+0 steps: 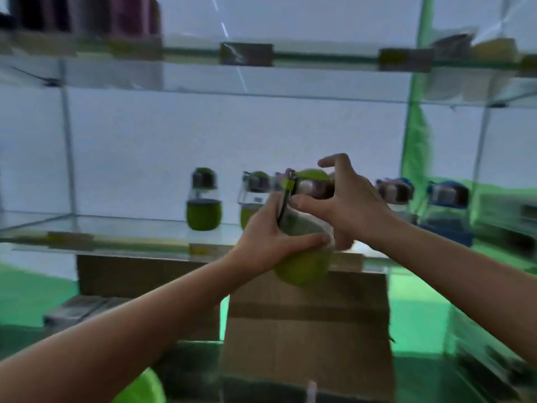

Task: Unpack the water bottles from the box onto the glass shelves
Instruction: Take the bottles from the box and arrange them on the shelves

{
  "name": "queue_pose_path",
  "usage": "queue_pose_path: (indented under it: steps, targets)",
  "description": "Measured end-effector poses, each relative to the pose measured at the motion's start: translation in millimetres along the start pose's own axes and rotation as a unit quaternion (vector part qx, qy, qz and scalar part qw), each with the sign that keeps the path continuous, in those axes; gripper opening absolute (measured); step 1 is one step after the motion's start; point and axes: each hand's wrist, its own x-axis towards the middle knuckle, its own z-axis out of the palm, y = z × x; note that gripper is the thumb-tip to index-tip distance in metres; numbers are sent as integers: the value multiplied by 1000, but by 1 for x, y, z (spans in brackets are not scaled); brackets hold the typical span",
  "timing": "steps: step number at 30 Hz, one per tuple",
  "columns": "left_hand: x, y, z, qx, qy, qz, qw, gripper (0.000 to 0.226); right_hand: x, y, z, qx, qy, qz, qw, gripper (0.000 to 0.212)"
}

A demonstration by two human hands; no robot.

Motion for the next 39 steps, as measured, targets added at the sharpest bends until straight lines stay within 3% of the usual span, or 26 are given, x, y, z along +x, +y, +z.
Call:
queue_pose_path:
  steps: [5, 9, 20, 25, 29, 34, 39]
  targets:
    - [22, -27, -86, 49, 83, -27, 995, 67, 54, -54, 60, 49, -33, -26, 998, 74]
    - [42, -62, -119, 34, 111, -68, 991, 71, 82, -68, 93, 36, -58, -20, 997, 74]
    - [74, -123, -91, 16, 97, -122, 988, 64, 81, -26, 105, -63, -96, 8, 993, 71]
    - [73, -117, -88, 45, 87, -121, 988, 73, 71, -15, 97, -65, -87, 9, 994, 70]
    - [68, -104, -93, 109, 130, -101, 980, 101, 63, -7, 88, -65, -71, 1, 995, 69]
    - [67, -67, -91, 171, 251, -77, 950, 81, 51, 5, 67, -46, -55, 9, 997, 68]
    - [61, -24, -43, 108, 215, -19, 970, 74, 23, 36, 30, -19, -31, 25, 999, 54]
